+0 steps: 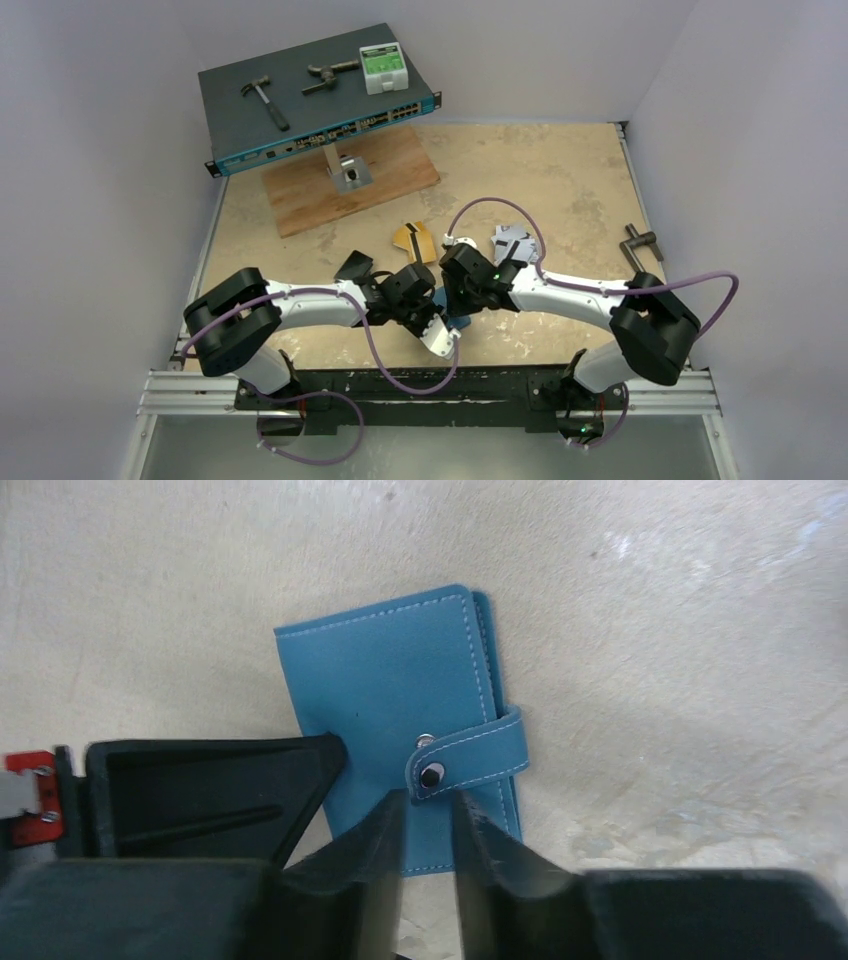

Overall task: Put the credit cards into the card holder
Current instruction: Close the card holder at the center of the board.

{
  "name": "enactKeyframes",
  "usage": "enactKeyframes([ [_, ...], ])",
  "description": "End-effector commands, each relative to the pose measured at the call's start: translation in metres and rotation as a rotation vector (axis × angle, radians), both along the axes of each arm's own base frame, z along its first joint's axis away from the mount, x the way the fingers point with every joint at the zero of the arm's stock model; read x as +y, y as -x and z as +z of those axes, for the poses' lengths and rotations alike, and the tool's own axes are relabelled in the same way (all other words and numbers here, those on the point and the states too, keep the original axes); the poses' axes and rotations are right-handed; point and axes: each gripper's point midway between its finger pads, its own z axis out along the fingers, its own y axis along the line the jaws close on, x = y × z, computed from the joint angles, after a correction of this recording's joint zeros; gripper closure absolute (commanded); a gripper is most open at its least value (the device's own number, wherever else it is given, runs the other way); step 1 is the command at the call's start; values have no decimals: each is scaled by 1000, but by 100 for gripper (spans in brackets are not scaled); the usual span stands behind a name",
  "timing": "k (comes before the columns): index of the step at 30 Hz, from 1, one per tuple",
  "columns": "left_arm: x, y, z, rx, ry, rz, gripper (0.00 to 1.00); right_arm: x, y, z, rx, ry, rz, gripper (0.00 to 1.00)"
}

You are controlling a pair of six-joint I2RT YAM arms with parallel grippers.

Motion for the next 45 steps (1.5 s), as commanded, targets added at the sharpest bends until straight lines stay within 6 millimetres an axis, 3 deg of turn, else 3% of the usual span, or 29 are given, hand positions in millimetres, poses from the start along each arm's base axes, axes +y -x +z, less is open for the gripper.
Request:
enactKeyframes([
  [1,0,1,6,24,16,2,100,-3,-24,37,-111,42,-3,70],
  [3,-1,1,8,22,21,0,100,-5,-28,41,-127,64,6,62],
  [10,0,0,11,20,22,2,100,-3,-29,33,-114,105,41,59],
  [20,-1,-1,13,22,26,4,100,0,-25,24,-84,121,68,67],
  [31,-1,0,11,28,23,5,100,10,-32,21,-88,130,96,68],
  [34,0,0,10,30,22,6,100,8,-33,22,-94,133,86,75],
  [40,0,1,10,34,21,5,100,5,-34,26,-109,131,64,99],
  [45,0,2,9,37,21,5,100,4,-33,25,-107,132,62,100],
])
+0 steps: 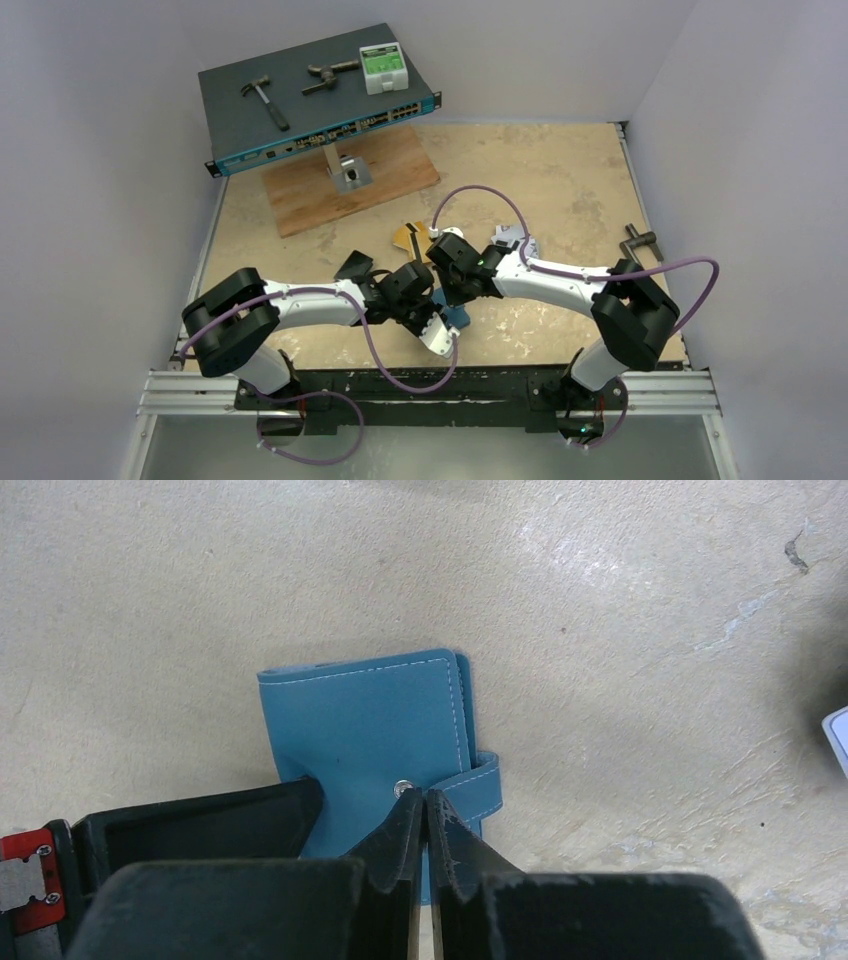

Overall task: Put the credit cards into the card holder
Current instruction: Close the card holder at the center of the board.

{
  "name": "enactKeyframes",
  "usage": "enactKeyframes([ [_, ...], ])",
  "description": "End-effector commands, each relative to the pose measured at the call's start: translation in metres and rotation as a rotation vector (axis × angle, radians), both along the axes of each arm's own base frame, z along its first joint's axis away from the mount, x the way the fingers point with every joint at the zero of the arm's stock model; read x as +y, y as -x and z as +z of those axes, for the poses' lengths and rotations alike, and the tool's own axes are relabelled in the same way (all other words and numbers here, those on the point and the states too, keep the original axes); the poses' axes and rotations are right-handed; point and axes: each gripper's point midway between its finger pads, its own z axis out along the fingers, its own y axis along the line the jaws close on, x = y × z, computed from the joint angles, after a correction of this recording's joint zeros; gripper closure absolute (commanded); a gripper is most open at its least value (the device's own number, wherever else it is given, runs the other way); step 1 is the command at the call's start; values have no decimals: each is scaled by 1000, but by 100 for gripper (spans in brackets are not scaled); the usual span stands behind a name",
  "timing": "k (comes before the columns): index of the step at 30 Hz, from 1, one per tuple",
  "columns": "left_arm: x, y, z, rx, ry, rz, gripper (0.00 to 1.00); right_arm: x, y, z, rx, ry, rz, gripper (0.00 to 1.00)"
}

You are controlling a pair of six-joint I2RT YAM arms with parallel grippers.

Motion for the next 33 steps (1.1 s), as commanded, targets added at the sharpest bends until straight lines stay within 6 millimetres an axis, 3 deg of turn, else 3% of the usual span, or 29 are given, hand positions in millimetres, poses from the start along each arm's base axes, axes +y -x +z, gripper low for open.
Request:
enactKeyframes([
  [1,-1,2,8,28,15,2,100,4,-9,16,-52,-26,-14,100],
  [3,-1,3,7,30,14,4,100,6,-7,15,-45,-32,-11,100],
  [4,-1,3,7,31,13,4,100,11,-7,44,-88,-124,-5,100],
  [5,0,3,6,32,11,4,100,11,-4,16,-28,-68,-2,100],
  [6,0,3,6,32,11,3,100,12,-3,11,-17,-64,-5,100],
  [16,0,3,5,30,9,2,100,21,0,-5,15,-95,-8,100],
  [33,2,4,3,31,4,0,100,7,3,-18,16,-72,-60,100],
])
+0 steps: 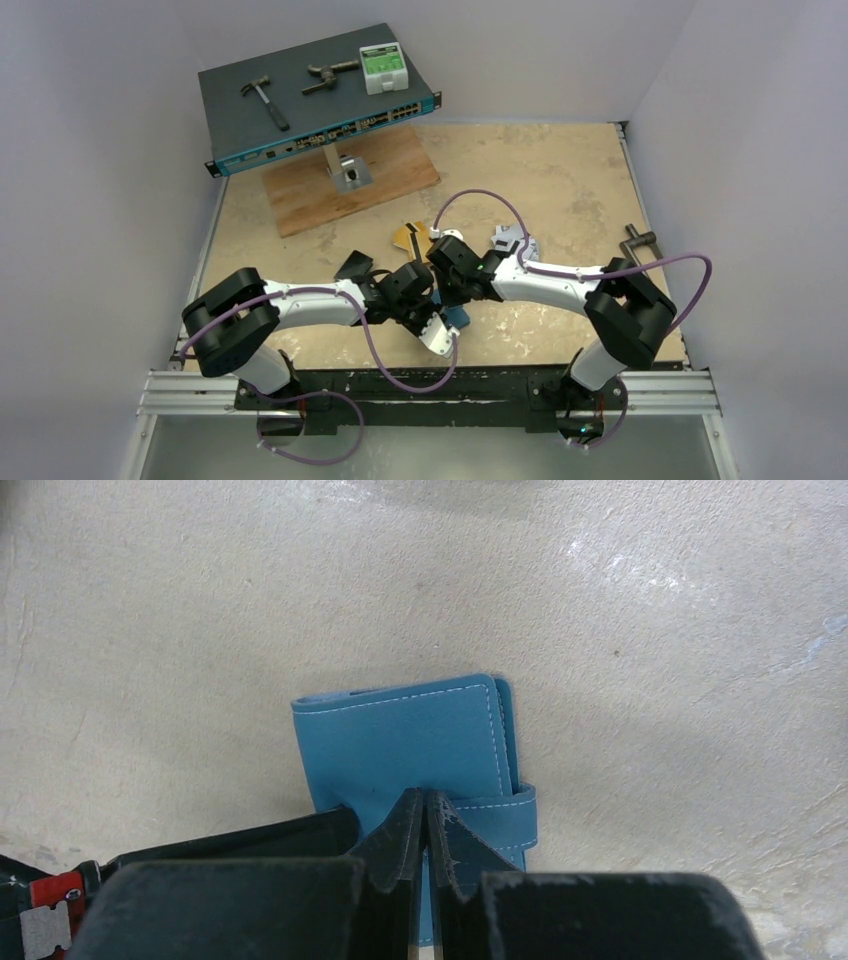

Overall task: Put the credit cards into the card holder
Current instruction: Close the card holder at the center of the board.

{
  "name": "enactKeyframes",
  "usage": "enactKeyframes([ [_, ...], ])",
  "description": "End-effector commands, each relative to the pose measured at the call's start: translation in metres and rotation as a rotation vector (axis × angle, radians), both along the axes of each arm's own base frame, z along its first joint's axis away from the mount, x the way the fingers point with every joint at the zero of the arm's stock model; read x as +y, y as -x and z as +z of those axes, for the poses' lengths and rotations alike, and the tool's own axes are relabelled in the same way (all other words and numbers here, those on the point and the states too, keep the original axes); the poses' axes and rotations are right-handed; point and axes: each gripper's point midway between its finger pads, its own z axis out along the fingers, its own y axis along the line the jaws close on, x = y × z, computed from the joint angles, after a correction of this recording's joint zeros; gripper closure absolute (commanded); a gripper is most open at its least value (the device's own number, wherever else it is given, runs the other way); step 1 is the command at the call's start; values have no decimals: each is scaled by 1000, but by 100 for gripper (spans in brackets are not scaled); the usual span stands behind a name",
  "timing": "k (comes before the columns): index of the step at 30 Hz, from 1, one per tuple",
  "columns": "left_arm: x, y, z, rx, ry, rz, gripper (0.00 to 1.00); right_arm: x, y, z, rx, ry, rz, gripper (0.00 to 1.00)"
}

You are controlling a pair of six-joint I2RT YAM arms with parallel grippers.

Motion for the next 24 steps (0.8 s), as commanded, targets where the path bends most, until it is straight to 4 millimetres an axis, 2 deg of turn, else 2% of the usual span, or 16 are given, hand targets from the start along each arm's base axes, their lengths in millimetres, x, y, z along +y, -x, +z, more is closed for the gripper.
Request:
enactKeyframes([
  [1,1,4,3,30,6,-1,100,-9,3,-7,2,19,-30,100],
  [12,1,4,3,31,5,-1,100,-24,8,1,-21,14,-77,100],
  [24,1,5,3,36,4,0,100,-5,2,8,-28,-85,-89,100],
])
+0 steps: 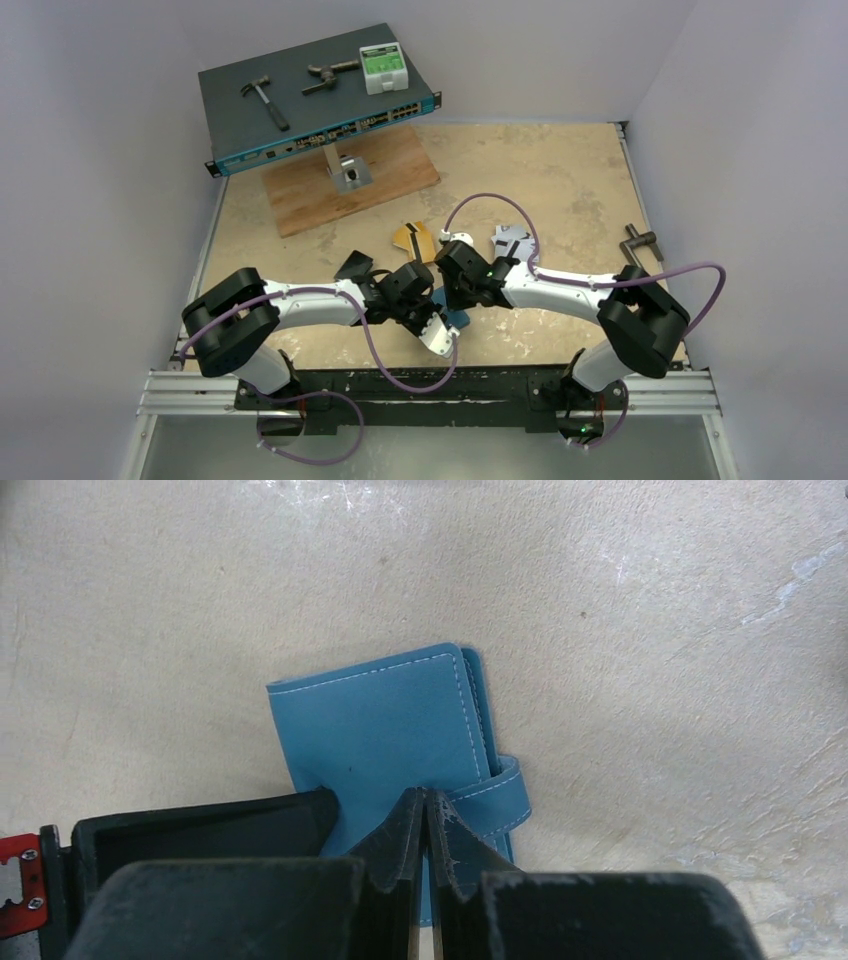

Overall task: Put the credit cards into the card holder
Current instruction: Close the card holder at the center of the board.

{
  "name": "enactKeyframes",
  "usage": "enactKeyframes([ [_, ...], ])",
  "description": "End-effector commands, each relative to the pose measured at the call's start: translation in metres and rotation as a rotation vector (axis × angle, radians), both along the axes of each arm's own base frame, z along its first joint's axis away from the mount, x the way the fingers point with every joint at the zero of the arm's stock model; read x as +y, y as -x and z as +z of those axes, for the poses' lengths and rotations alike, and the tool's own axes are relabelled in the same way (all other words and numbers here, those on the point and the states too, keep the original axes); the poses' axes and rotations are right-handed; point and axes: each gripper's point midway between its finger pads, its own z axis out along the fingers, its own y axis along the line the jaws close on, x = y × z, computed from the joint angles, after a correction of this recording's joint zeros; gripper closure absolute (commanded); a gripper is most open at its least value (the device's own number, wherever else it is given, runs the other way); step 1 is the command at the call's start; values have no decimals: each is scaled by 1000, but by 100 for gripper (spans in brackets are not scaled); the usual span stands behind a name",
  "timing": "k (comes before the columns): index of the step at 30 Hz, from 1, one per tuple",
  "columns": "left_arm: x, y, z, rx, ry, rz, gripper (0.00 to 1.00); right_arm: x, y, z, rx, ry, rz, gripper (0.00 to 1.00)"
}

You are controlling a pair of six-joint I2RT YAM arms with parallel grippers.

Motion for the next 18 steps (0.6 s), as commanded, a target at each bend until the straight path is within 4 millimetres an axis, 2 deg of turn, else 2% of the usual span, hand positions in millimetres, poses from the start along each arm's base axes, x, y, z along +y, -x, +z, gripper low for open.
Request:
enactKeyframes([
  [1,1,5,3,35,4,0,100,8,-4,7,-19,-57,-27,100],
  [6,1,4,4,33,5,1,100,12,-11,9,-32,-75,-46,100],
  [18,2,4,2,29,5,1,100,5,-2,-1,0,-50,-43,100],
])
